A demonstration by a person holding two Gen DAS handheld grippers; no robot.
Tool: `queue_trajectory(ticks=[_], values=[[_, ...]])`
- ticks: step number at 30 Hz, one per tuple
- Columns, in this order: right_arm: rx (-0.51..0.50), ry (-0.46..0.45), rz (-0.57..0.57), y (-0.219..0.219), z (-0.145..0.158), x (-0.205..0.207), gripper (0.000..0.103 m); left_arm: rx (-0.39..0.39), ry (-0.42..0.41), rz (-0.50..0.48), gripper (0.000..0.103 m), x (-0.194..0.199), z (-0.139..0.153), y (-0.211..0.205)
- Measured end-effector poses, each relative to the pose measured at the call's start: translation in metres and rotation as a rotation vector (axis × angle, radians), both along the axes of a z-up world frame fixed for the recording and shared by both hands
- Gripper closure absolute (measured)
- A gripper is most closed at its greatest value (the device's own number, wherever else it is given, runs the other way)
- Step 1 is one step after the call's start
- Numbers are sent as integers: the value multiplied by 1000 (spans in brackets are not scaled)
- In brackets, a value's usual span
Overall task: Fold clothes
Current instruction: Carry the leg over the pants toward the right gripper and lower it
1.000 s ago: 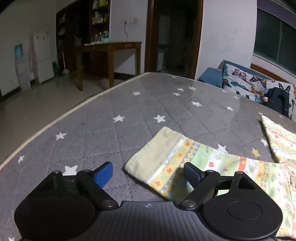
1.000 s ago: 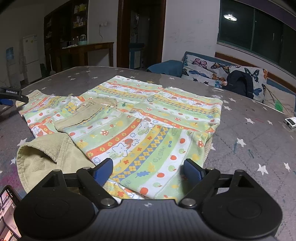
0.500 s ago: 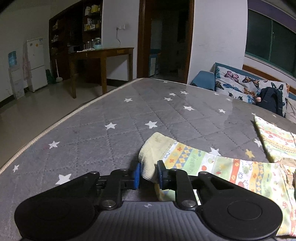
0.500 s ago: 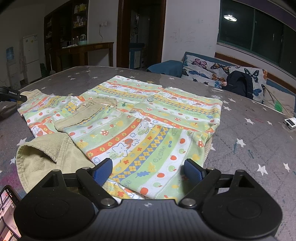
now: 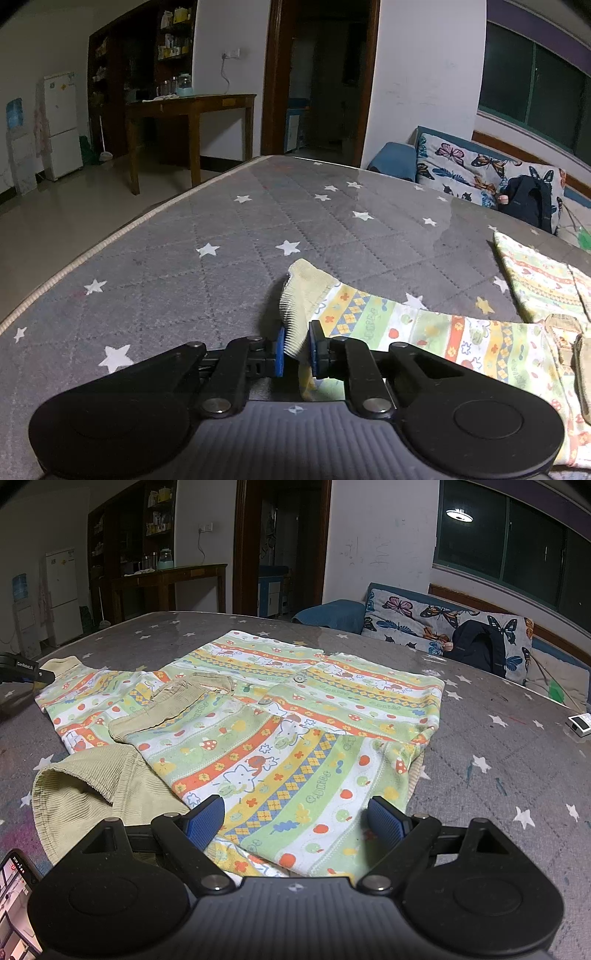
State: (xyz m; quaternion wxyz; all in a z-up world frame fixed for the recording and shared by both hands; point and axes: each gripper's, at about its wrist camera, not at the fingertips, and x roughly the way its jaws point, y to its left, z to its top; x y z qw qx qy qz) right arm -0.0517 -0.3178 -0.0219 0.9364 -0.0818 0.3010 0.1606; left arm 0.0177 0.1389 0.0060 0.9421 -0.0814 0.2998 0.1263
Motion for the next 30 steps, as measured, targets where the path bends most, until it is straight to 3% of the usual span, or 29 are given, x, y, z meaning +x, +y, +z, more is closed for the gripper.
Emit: queue_trajectory(ticks=[17, 30], values=[[1, 0, 0, -9, 0, 5, 16, -162, -128, -169, 91, -15, 41, -26], [1, 3, 2, 4, -1, -3, 15, -276, -154, -357, 91, -20, 59, -71]])
